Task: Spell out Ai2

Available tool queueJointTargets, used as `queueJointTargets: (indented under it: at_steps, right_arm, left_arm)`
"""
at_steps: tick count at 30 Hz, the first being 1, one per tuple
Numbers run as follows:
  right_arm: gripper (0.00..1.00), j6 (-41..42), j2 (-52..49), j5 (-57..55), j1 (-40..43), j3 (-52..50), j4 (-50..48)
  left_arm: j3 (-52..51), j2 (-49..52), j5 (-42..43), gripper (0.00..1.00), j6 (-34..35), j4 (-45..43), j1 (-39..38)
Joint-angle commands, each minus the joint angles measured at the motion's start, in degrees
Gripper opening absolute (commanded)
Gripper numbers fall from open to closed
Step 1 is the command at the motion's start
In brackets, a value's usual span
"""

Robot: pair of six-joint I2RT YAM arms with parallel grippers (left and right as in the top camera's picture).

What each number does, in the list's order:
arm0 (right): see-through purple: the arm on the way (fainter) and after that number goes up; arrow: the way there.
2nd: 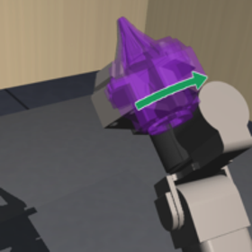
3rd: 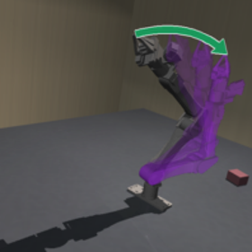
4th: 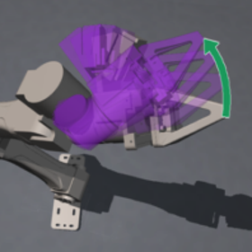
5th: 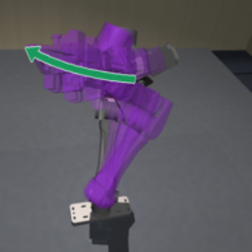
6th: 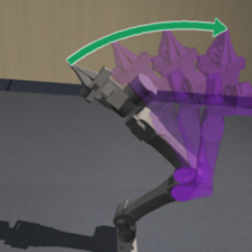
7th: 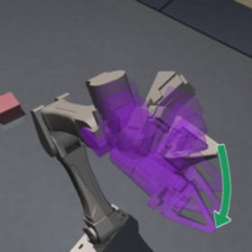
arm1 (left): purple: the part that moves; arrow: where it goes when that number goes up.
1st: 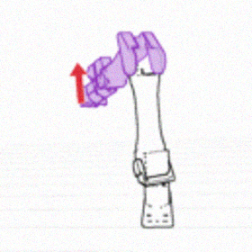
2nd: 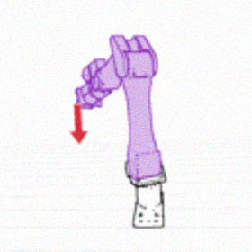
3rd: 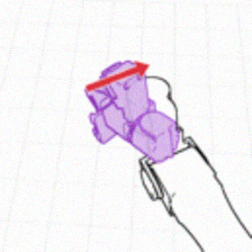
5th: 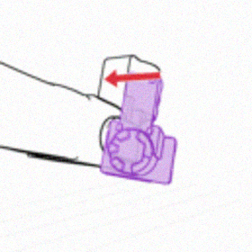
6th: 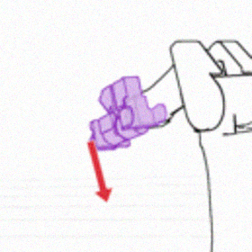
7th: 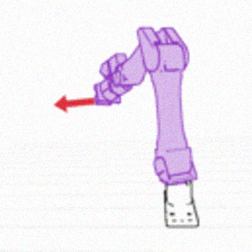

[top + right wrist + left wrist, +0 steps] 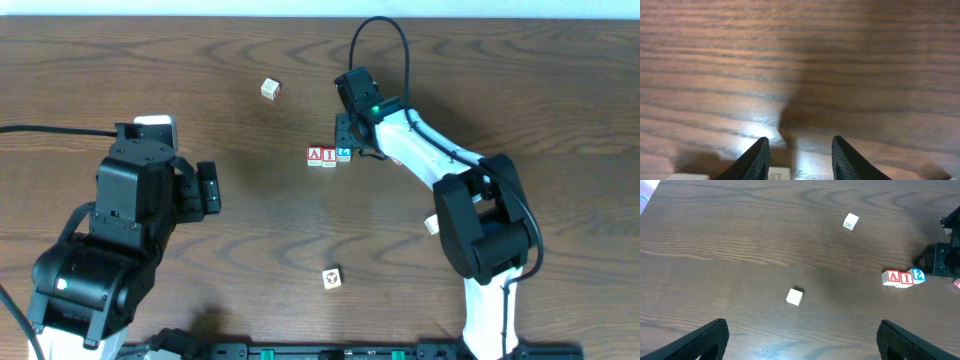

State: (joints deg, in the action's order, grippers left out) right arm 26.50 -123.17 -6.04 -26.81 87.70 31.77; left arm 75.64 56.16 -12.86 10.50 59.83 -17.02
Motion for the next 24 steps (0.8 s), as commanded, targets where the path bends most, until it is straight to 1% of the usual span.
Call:
queueJointTargets:
  at_steps: [1,24]
  right_arm:
    - [0.40,0.24,-1.03,-0.35,-0.94,0.57,0.35]
    - [0.38,0.72,-1.03,-0.61,-1.03,0.55,1.49]
  left_arm:
    - [0.70,0.09,-1.05,0.96,0.02,0.20,0.13]
    - [0.70,0.09,-1.05,0.95,0.02,0.20,0.13]
